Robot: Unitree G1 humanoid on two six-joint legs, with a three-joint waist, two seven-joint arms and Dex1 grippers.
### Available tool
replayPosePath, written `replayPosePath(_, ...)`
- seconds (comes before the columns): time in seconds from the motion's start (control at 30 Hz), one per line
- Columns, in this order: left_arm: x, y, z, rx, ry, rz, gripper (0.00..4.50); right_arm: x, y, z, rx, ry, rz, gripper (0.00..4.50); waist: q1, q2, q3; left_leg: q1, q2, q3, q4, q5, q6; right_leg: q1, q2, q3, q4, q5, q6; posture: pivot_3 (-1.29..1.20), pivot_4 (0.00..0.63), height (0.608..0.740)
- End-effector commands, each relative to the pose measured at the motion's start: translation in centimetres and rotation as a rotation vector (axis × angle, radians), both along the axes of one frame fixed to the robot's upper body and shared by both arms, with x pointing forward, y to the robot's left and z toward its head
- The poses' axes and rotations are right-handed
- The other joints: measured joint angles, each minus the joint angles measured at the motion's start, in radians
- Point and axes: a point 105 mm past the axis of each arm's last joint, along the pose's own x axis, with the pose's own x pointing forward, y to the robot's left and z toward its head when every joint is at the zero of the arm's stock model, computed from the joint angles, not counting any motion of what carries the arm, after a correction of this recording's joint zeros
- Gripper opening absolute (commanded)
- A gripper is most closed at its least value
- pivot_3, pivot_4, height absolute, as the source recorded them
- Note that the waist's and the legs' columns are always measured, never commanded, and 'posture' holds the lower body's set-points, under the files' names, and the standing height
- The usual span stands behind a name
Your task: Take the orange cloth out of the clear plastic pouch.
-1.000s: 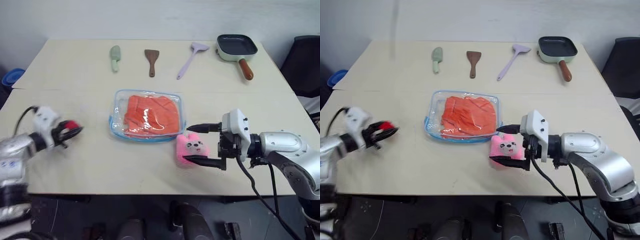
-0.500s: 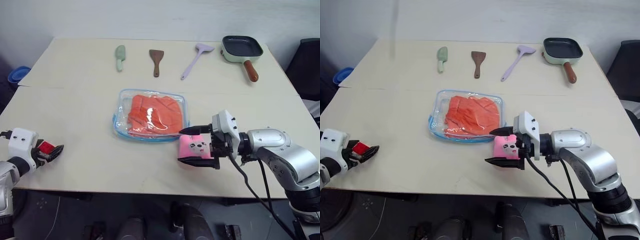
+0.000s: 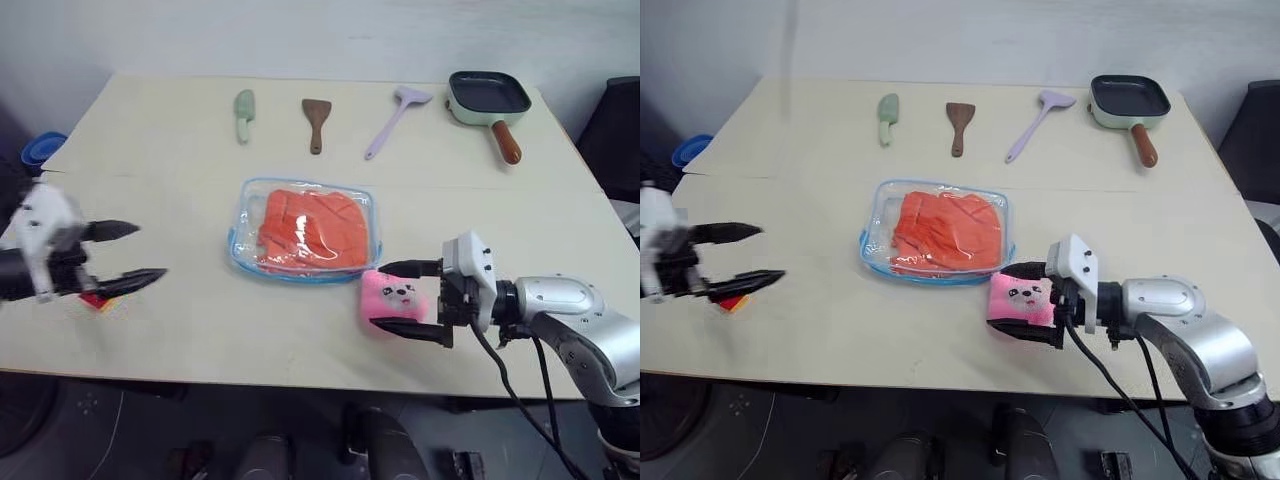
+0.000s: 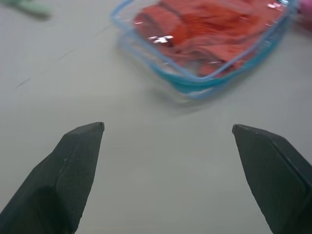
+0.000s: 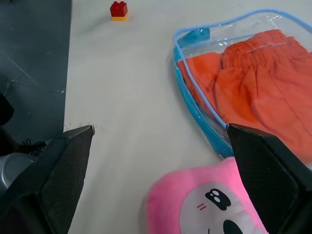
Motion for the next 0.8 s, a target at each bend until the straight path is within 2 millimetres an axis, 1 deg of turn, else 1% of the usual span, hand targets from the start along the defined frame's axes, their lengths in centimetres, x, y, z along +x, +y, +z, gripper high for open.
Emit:
replayPosePath(0.03, 2.7, -1.5, -2.4, 0.221, -0.074, -0.128, 4.47, -0.5, -0.2, 1.4, 0.004, -0.061, -0.015, 4.5, 0.0, 0.0, 0.0, 0.0, 0.0, 0.001, 0.0, 0.0, 0.0, 0.0, 0.001, 0.0, 0.001, 0.0, 0.0, 0.0, 0.15, 0.74)
replayPosePath(0.13, 5.7, -3.5, -3.2, 0.253, -0.142, -0.197, 4.47, -0.6, -0.4, 1.5, 0.004, -0.066, -0.041, 4.5, -0.001, -0.001, 0.0, 0.0, 0.001, 0.004, 0.0, 0.0, 0.0, -0.001, 0.004, 0.002, 0.004, 0.0, 0.0, 0.0, 0.15, 0.74)
replayPosePath(0.2, 7.2, -4.6, -3.7, 0.286, -0.177, -0.234, 4.47, -0.8, -0.6, 1.5, 0.003, -0.067, -0.059, 4.5, -0.001, -0.002, 0.0, -0.002, 0.002, 0.006, 0.0, 0.0, 0.0, -0.001, 0.006, 0.003, 0.004, 0.0, 0.0, 0.0, 0.15, 0.74)
replayPosePath(0.27, 8.0, -5.2, -4.7, 0.348, -0.188, -0.28, 4.47, -1.1, -0.6, 1.4, 0.006, -0.069, -0.073, 4.5, -0.004, -0.002, -0.001, -0.001, 0.003, 0.008, 0.0, 0.0, 0.0, -0.003, 0.008, 0.004, 0.004, 0.0, 0.0, 0.0, 0.15, 0.74)
replayPosePath(0.37, 8.4, -5.5, -5.7, 0.396, -0.181, -0.337, 4.47, -1.4, -0.7, 1.4, 0.013, -0.07, -0.1, 4.5, -0.005, -0.002, -0.001, -0.002, 0.004, 0.012, 0.0, 0.0, -0.001, -0.006, 0.011, 0.007, 0.005, 0.001, 0.0, 0.0, 0.15, 0.74)
replayPosePath(0.4, 8.5, -5.5, -5.8, 0.4, -0.181, -0.343, 4.1, -1.4, -0.8, 1.4, 0.013, -0.07, -0.107, 4.5, -0.003, -0.002, -0.001, -0.002, 0.004, 0.013, 0.0, 0.0, -0.001, -0.008, 0.01, 0.007, 0.006, 0.001, 0.0, 0.0, 0.15, 0.74)
replayPosePath(0.43, 8.5, -5.6, -5.9, 0.401, -0.176, -0.358, 3.92, -1.5, -0.9, 1.3, 0.011, -0.07, -0.113, 4.5, -0.001, -0.002, -0.001, -0.002, 0.004, 0.016, 0.001, 0.0, -0.001, -0.008, 0.01, 0.008, 0.007, 0.001, 0.0, 0.0, 0.15, 0.74)
replayPosePath(0.6, 8.2, -6.0, -5.6, 0.363, -0.172, -0.424, 2.5, -2.0, -1.0, 1.3, 0.012, -0.071, -0.132, 4.5, -0.001, -0.003, -0.001, 0.0, 0.004, 0.019, 0.001, 0.0, -0.001, -0.008, 0.01, 0.012, 0.006, 0.001, -0.001, 0.0, 0.15, 0.74)
replayPosePath(0.67, 7.5, -6.1, -5.7, 0.353, -0.154, -0.469, 1.92, -2.0, -1.1, 1.3, 0.01, -0.07, -0.134, 4.5, -0.002, -0.003, -0.001, 0.0, 0.004, 0.019, 0.001, 0.0, 0.0, -0.009, 0.01, 0.013, 0.008, 0.001, -0.001, 0.0, 0.15, 0.74)
replayPosePath(0.8, 5.6, -5.7, -6.0, 0.344, -0.116, -0.547, 0.76, -2.2, -1.4, 1.3, -0.005, -0.067, -0.131, 4.5, -0.004, -0.003, -0.001, 0.0, 0.005, 0.019, 0.001, 0.0, 0.0, -0.011, 0.011, 0.014, 0.01, 0.001, -0.001, 0.0, 0.15, 0.74)
